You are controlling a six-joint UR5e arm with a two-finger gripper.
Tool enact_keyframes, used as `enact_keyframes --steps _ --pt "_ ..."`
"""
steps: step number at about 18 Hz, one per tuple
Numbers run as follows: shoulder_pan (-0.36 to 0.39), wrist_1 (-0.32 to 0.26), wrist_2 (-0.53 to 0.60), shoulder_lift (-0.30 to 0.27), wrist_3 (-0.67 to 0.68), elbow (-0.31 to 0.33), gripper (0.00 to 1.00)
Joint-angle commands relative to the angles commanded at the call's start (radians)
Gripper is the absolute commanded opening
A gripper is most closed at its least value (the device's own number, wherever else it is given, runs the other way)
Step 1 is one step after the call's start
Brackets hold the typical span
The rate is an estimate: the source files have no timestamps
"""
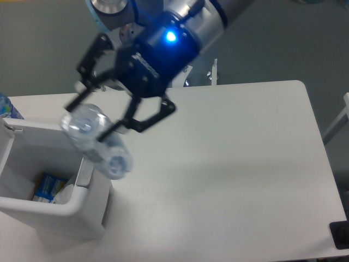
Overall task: Place the trash in the trash can
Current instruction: 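Lift the bottle and carry it over the trash bin, then lower the bottle into the bin and open the gripper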
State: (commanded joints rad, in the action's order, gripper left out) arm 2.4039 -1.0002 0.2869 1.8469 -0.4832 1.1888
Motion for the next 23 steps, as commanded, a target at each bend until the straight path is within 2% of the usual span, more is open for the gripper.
enact_keyframes --steps 7,11,17,22,23 --pt "-0.077 0.014 0.000 0.020 -0.015 0.043 0.40" --pt "-0.111 0.101 0.000 0.020 -0.073 0.133 0.40" --pt "-0.123 0.104 0.000 0.023 -0.100 0.210 0.43" --pt "-0.124 0.112 0.006 0.041 -0.103 0.245 0.59" --pt "-0.124 0.112 0.008 0.060 -0.113 0.245 0.67"
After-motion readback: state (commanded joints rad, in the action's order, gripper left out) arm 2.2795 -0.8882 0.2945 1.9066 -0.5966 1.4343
